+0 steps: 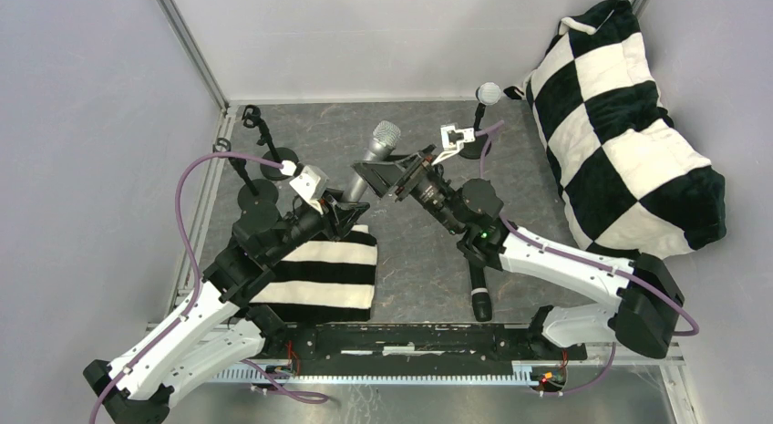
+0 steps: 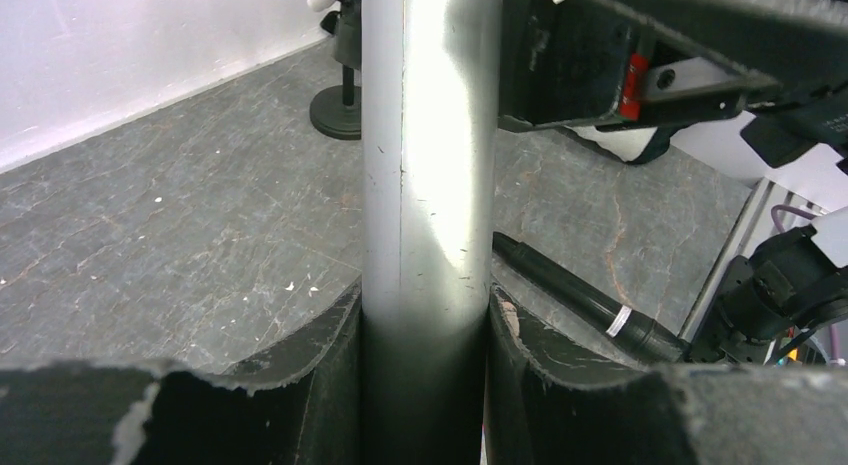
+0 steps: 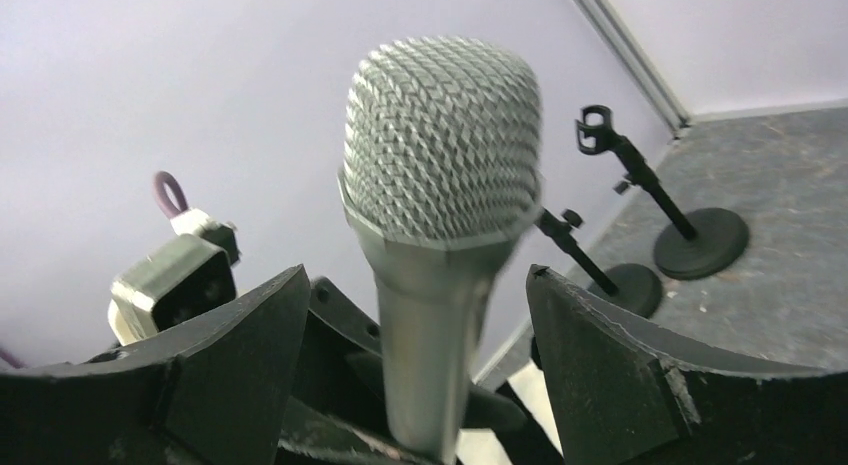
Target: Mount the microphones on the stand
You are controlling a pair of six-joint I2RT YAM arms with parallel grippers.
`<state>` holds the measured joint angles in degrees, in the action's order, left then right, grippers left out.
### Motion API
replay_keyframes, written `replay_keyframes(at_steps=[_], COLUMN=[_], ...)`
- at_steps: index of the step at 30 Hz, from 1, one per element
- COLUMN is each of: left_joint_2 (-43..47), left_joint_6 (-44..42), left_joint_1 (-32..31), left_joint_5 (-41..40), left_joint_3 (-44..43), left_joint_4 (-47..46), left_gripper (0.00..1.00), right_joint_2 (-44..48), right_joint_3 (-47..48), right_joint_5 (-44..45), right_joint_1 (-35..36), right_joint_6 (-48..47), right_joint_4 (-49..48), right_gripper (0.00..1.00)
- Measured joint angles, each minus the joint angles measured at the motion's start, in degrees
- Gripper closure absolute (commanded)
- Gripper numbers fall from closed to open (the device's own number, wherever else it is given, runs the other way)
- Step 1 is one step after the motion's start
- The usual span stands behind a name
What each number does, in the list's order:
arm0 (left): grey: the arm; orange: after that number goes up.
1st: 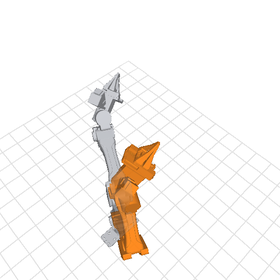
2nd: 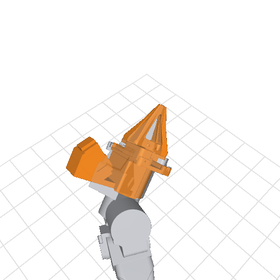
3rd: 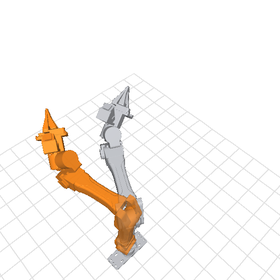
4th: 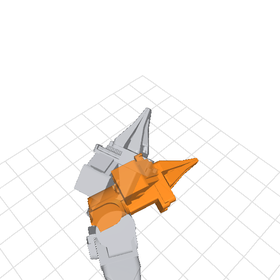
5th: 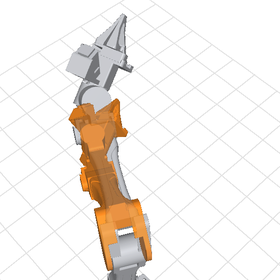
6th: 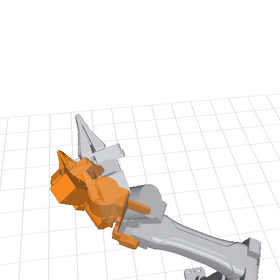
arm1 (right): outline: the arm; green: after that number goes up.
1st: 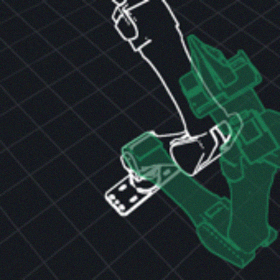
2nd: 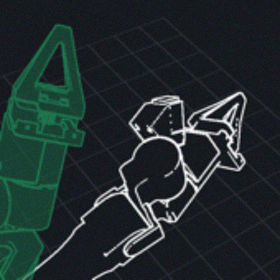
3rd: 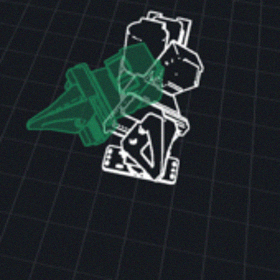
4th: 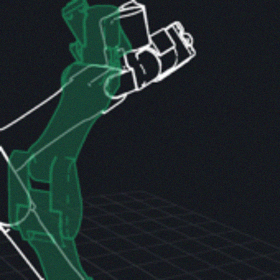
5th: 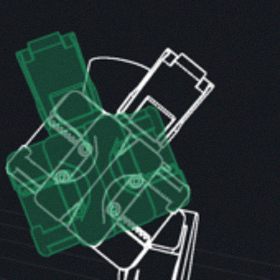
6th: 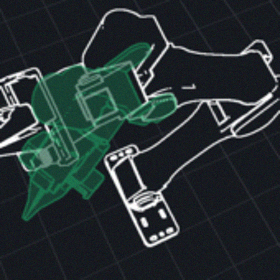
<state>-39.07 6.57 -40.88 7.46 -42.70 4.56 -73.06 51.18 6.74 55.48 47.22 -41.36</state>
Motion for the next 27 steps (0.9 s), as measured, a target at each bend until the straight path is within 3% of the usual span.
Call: replay_keyframes(at_steps=[13, 25, 27], left_joint_2=[-0.04, -0.63, -0.74], left_joint_6=[0.11, 0.55, 0.59], left_joint_1=[0.00, 0.04, 0.04], left_joint_5=[1.44, 1.01, 1.01], left_joint_3=[0.00, 0.02, 0.02], left_joint_4=[-0.46, -1.66, -1.64], left_gripper=[0.98, 0.98, 0.98], right_joint_2=[-8.57, -12.15, -12.26], right_joint_3=[4.28, 6.88, 6.88], right_joint_5=[-1.29, -3.13, -3.13], right_joint_1=[-0.04, -0.04, -0.04], right_joint_6=[3.98, 4.57, 4.39], right_joint_4=[-3.21, -7.58, -7.87], right_gripper=[0.37, 0.46, 0.51])
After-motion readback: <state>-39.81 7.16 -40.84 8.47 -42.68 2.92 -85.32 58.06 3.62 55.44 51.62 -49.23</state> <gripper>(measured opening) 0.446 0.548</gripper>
